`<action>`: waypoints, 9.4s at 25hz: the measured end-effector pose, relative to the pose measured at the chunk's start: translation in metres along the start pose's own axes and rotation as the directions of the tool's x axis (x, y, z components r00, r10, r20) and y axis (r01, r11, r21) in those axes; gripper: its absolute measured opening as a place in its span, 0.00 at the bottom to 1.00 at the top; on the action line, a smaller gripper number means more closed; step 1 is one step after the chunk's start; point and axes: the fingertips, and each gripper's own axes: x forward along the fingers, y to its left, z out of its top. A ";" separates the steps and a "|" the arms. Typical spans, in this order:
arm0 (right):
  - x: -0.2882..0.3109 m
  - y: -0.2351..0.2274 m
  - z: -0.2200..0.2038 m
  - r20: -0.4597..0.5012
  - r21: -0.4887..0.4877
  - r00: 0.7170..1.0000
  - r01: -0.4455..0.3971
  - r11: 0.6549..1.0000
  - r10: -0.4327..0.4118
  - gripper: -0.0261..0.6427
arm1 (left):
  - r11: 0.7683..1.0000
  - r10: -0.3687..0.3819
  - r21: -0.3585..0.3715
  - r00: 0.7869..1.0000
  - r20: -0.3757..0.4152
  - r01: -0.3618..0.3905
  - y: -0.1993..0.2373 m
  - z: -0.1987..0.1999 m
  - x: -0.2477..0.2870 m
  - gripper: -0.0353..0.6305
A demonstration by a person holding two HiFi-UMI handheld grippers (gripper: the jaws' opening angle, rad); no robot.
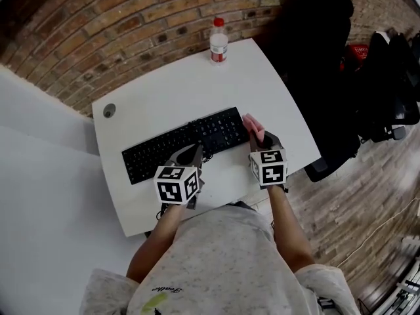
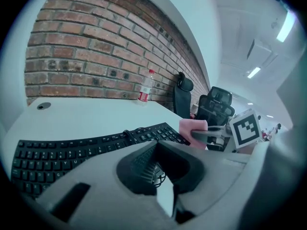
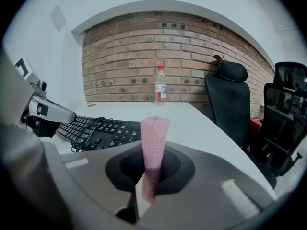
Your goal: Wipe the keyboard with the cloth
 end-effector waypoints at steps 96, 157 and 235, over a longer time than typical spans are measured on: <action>0.094 0.185 0.068 -0.378 -0.529 0.745 -0.661 0.533 0.549 0.08 | 0.842 0.455 -0.397 0.876 0.159 -0.365 0.149 -0.030 -0.120 0.05; 0.100 0.456 0.058 -0.503 -0.598 0.546 -0.779 0.186 0.670 0.08 | 0.704 0.625 -0.513 0.771 0.118 -0.492 0.225 -0.112 -0.259 0.05; -0.041 0.416 0.036 -0.432 -0.626 0.362 -0.780 0.014 0.826 0.08 | 0.638 0.716 -0.546 0.680 0.161 -0.543 0.147 -0.085 -0.243 0.05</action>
